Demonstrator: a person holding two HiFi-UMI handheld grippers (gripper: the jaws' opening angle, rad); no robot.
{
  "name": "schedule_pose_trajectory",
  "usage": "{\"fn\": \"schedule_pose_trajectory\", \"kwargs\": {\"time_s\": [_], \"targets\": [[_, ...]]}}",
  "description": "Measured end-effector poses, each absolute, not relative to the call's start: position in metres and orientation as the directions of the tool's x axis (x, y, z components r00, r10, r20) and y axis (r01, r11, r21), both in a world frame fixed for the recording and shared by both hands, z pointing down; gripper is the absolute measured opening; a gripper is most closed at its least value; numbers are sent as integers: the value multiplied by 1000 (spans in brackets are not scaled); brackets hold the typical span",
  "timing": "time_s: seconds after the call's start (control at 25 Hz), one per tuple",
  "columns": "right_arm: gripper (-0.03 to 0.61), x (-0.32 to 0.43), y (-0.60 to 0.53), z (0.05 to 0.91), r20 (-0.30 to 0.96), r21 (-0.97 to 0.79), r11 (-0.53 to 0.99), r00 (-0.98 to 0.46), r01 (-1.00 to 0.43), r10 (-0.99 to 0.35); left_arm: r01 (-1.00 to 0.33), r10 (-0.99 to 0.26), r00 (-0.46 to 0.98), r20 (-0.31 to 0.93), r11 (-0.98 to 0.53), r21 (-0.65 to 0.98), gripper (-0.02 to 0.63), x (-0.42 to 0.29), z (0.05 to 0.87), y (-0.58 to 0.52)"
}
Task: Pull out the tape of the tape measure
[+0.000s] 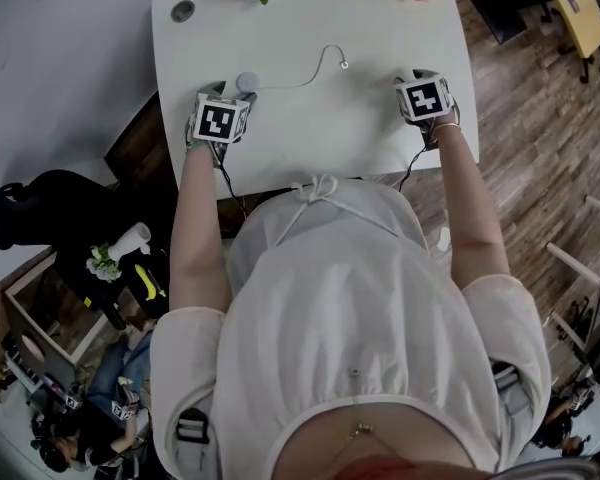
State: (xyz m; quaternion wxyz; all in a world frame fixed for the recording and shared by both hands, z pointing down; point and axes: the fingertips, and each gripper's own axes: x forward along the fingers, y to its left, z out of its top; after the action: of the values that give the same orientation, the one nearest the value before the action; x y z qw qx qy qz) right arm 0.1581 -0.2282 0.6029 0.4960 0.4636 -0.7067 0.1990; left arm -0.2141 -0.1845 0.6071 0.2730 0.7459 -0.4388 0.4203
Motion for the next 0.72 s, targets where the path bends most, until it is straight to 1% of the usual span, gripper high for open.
{"fn": "schedule_pose_trajectory", "kwargs": {"time_s": [0.12, 0.2, 0.4, 0.6, 0.72], "targets": [[181, 152, -226, 591, 873, 130, 466, -122, -875, -473, -894, -491, 272, 828, -447, 29, 308, -217, 580, -192], [173, 144, -228, 576, 853, 107, 466, -159, -879, -496, -897, -542, 276, 793, -441, 11, 286, -219, 557, -199], [121, 118, -244, 527, 751, 73, 475, -264, -877, -605, -913, -707, 282, 649, -405, -44, 178, -224, 483, -220], [66, 88, -249, 461, 581, 49, 521, -400, -852, -709, -919, -831, 307, 464, -385, -81, 46, -225, 402, -220], [6, 74, -249, 422, 471, 83, 542, -446, -837, -761, -915, -868, 342, 361, -395, -84, 28, -222, 363, -212]]}}
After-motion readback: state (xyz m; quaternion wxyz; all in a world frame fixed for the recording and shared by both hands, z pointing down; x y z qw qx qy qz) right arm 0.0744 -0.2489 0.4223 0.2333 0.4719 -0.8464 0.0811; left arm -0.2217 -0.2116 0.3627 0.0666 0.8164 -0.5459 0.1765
